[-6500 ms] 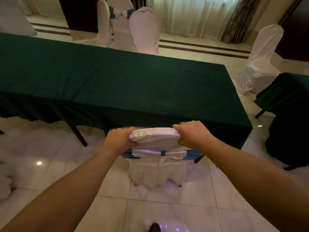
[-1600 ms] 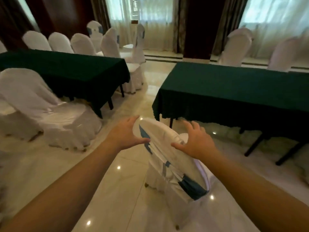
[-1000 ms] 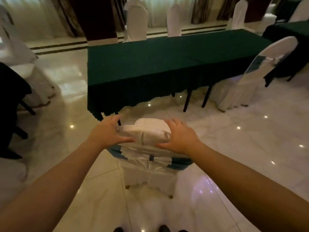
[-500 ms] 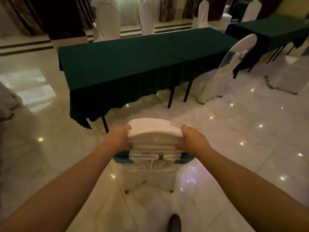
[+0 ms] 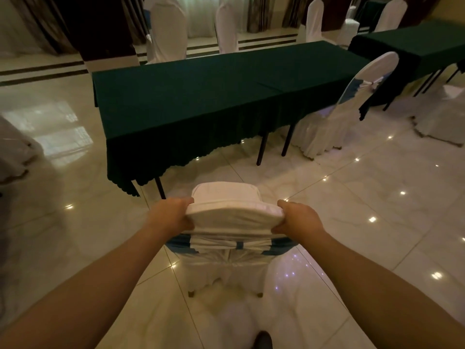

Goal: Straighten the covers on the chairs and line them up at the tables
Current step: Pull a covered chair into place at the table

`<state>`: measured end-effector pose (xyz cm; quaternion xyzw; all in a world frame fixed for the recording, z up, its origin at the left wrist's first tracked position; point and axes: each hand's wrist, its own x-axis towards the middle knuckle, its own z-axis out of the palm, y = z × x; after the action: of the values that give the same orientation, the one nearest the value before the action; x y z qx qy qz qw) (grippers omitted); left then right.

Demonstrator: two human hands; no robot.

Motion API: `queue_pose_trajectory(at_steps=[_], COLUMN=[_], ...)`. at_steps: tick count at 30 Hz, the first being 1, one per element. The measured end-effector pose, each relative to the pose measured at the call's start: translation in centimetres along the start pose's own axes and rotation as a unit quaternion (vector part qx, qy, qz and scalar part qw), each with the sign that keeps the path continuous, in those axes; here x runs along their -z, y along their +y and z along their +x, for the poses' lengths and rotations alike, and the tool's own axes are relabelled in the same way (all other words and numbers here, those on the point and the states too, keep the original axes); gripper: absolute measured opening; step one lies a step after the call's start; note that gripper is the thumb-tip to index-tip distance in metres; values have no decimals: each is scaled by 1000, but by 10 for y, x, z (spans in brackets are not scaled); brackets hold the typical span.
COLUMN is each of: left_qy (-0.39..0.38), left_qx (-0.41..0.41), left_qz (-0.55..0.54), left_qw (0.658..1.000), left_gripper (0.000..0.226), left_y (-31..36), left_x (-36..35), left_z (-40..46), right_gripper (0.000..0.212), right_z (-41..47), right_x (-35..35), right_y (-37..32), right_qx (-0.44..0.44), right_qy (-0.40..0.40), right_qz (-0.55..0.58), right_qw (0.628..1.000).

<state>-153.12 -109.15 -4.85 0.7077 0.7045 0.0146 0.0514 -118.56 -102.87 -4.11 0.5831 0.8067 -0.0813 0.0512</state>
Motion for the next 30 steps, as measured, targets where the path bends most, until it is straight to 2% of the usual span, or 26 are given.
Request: queue_pose_trajectory(at_steps=[7,13,21,30], left_qy=[12,17,33,32], left_qx=[9,46,94,136], left_qz=[6,28,45,42], left_qw=[1000,998,994,989], left_gripper=[42,52,47,44], left_y=[19,41,72,81], left_x=[7,27,35,39], left_z=[20,52,90,147], right_gripper=[44,48,62,58], right_z=[30,68,121,180], right_x=[20,42,61,78], right_y=[22,48,84,107], right_qx=[33,60,86,97], right_qy=[-8,13,15,30], right_qz=[-21,0,-2,-7], right_qw=[999,998,996,995])
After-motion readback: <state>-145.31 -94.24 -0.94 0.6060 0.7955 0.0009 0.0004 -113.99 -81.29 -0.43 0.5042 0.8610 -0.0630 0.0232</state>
